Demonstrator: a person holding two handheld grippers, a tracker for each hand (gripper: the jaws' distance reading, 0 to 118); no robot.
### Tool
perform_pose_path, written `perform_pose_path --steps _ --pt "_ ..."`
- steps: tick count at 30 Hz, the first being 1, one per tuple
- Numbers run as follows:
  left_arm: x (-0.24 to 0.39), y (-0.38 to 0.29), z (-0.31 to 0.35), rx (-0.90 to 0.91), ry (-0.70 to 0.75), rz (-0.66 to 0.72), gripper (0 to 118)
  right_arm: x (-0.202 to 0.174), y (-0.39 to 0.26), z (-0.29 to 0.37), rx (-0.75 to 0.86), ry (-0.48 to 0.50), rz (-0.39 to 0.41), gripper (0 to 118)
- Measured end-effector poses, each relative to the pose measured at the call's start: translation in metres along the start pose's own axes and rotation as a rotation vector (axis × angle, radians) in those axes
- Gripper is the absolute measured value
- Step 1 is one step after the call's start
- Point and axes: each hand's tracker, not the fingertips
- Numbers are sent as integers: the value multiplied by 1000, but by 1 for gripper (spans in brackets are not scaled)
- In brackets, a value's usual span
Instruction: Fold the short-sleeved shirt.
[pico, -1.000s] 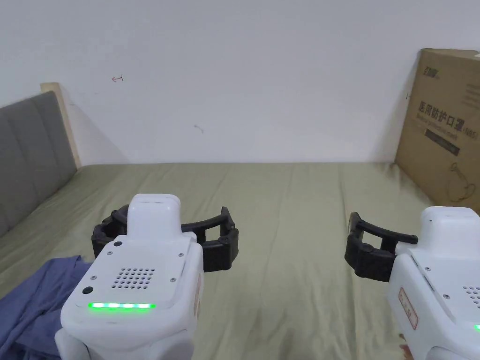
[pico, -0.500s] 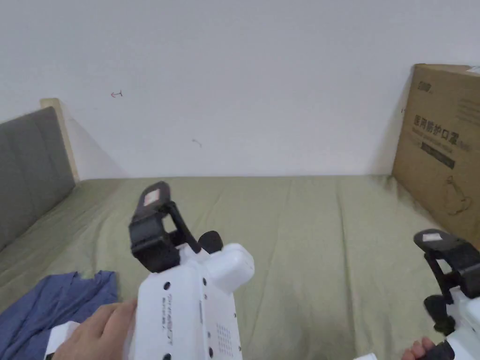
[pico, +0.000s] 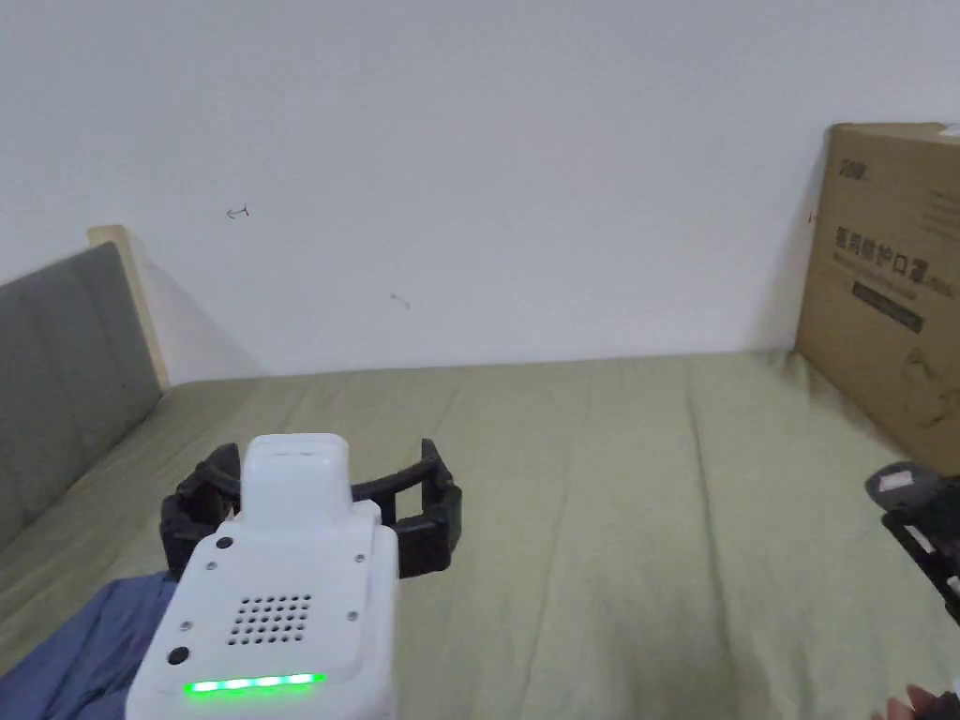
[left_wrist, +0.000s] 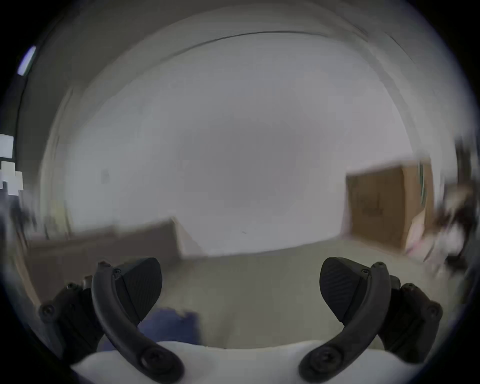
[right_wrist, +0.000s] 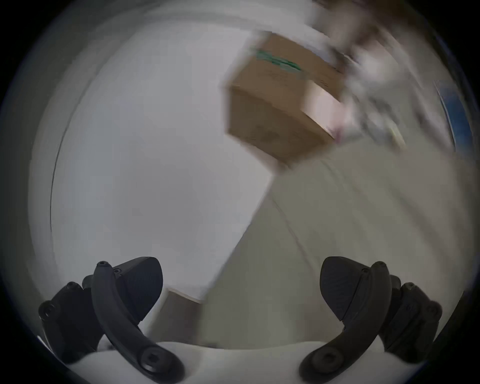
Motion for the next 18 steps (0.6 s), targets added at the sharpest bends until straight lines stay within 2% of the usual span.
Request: perform_pose_path --steps 1,2,3,4,5,6,8,11,13,18 --pt "-7 -3 -2 -14 -8 79 118 -18 -4 1 32 12 226 118" --pt "-11 -5 -4 -11 -13 91 118 -38 -14 6 66 16 457 118" --pt "-11 -7 -5 -13 1 71 118 -53 -25 8 88 34 655 118" --pt "-6 -9 -1 -13 6 46 118 -62 -36 10 95 26 801 118" --pt "-6 -11 -1 -18 6 38 118 -67 -48 10 103 0 891 118" --pt "-6 -14 -3 -26 4 33 118 -71 -57 11 122 -34 939 118" --pt "-2 -16 0 -37 1 19 118 -75 -68 12 180 -64 953 118" --pt "0 -20 -2 -44 15 -20 118 -73 -66 10 137 30 858 118" --pt "2 -20 2 -36 14 -39 118 -78 -60 10 76 48 815 118" --pt "7 -20 6 -5 15 -99 118 -82 -55 10 61 -5 748 118"
